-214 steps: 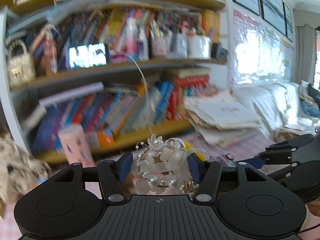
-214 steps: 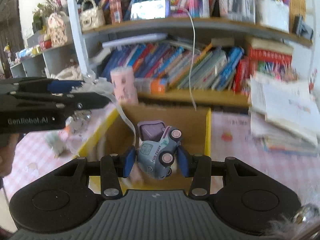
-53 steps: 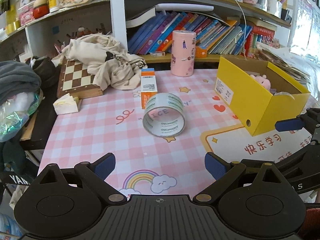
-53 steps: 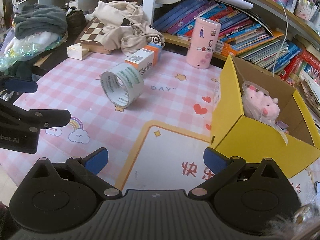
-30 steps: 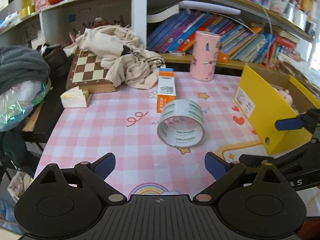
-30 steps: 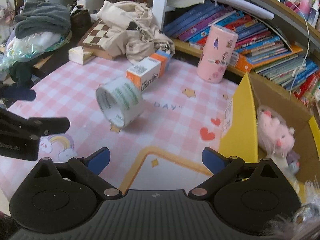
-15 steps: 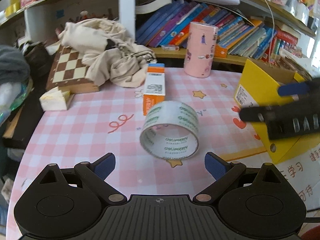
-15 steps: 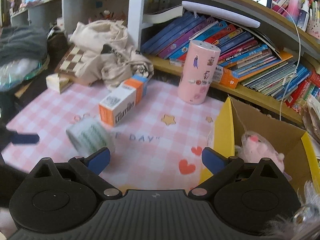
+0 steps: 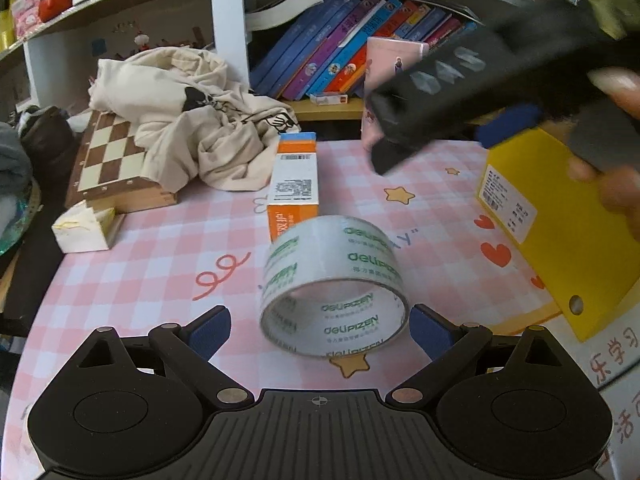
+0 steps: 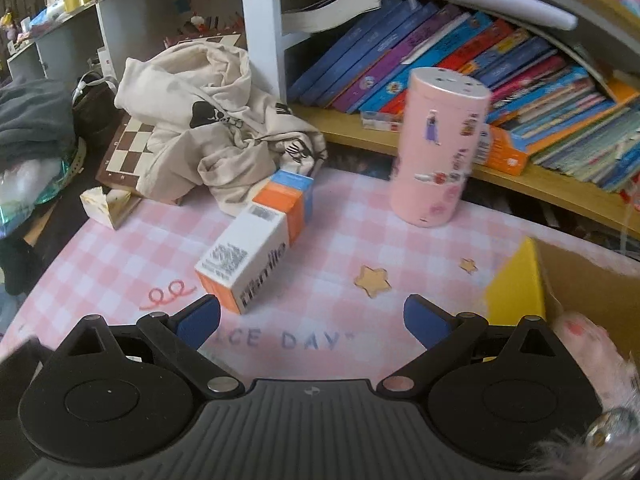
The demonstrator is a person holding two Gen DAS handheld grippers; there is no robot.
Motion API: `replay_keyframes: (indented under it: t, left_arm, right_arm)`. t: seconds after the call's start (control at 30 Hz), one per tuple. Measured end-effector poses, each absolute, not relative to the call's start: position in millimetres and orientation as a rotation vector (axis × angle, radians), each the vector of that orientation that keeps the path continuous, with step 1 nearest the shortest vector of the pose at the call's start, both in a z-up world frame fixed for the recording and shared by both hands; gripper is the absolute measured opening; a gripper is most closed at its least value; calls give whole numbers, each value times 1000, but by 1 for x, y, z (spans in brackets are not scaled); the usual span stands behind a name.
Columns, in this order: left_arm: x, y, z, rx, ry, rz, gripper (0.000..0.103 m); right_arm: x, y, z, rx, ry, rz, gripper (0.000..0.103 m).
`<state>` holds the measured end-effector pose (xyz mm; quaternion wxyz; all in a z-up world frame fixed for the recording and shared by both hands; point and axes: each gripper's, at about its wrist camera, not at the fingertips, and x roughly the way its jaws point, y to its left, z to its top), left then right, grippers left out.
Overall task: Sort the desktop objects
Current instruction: 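Close the left tool on the clear tape roll while the right tool grasps the usmile box, then lift the tape roll and usmile box in both tools toward the yellow box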
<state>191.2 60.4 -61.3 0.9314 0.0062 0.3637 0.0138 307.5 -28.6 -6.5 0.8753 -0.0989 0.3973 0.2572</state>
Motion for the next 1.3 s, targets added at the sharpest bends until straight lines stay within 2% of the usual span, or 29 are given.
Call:
replay_keyframes:
  t: [0.4, 0.57, 0.63, 0.77, 0.83, 0.87, 0.97, 1.1, 1.23, 1.3]
  left_arm:
    - [216, 53, -76, 28, 756, -3, 97]
    - [222, 55, -80, 20, 757, -9, 95]
    - [224, 56, -82, 19, 757, -6, 91]
    - [226, 56, -82, 15, 747, -10, 91]
    - [226, 56, -83, 10, 742, -12, 91]
    - [226, 57, -83, 8, 743, -14, 90]
    - [224, 60, -82, -2, 754, -15, 90]
    - [216, 70, -79, -28, 773, -1, 90]
    - [200, 83, -74, -67, 782, 28, 90]
    - [190, 88, -71, -88, 784, 42, 90]
  right_arm:
    - [383, 32, -39, -293, 935, 579, 98]
    - [405, 45, -50, -233, 987, 582, 97]
    - [411, 51, -52, -213, 1006, 578, 95]
    - [420, 66, -57, -210, 1034, 567, 82]
    - [422, 73, -63, -227, 1049, 568, 79]
    - [423, 76, -66, -236, 1057, 569, 72]
    - [425, 79, -73, -222, 1086, 592, 61]
    - [421, 77, -72, -231, 1085, 613, 54]
    - [411, 69, -68, -249, 1078, 619, 40]
    - [404, 63, -67, -256, 1081, 627, 39]
